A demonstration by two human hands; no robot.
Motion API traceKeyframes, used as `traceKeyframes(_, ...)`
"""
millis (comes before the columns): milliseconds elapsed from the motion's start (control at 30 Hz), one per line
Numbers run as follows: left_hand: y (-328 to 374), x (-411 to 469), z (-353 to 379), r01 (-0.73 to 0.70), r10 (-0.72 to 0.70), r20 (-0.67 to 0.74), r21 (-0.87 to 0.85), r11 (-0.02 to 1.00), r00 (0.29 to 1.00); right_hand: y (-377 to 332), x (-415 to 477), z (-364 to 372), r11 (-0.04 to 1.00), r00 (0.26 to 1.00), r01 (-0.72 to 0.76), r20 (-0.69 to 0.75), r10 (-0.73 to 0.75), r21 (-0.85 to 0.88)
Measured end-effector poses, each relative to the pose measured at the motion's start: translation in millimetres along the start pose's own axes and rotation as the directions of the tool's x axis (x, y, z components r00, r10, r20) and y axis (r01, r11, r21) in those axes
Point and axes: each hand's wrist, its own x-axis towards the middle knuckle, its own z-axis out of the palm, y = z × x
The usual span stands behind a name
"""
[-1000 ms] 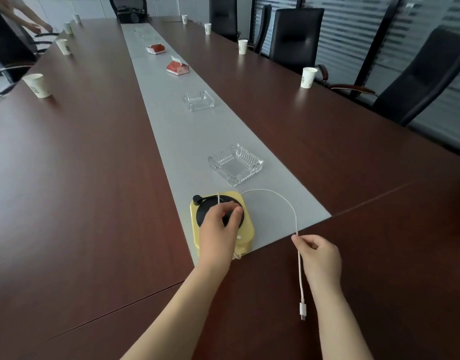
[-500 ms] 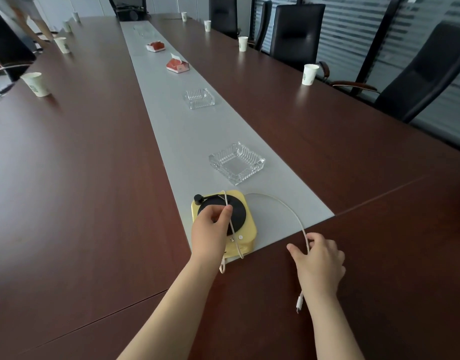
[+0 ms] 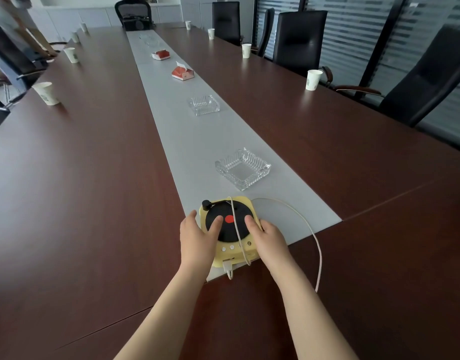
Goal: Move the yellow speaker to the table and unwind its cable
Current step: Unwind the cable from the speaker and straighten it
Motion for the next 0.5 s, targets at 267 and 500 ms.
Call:
traceKeyframes(267,-14,12,8,0.072,-0.075,0.161,0.028,0.997,0.984,-1,2,1,0.976,0.996,-0.08,0.062,0.069,0.204)
traceKeyframes(500,-6,11,1,0.093,-0.035,0.225,-0.254,0.963,0.974,2,0,-2,0.898,0.996,-0.085,0.055,0.068,0.431)
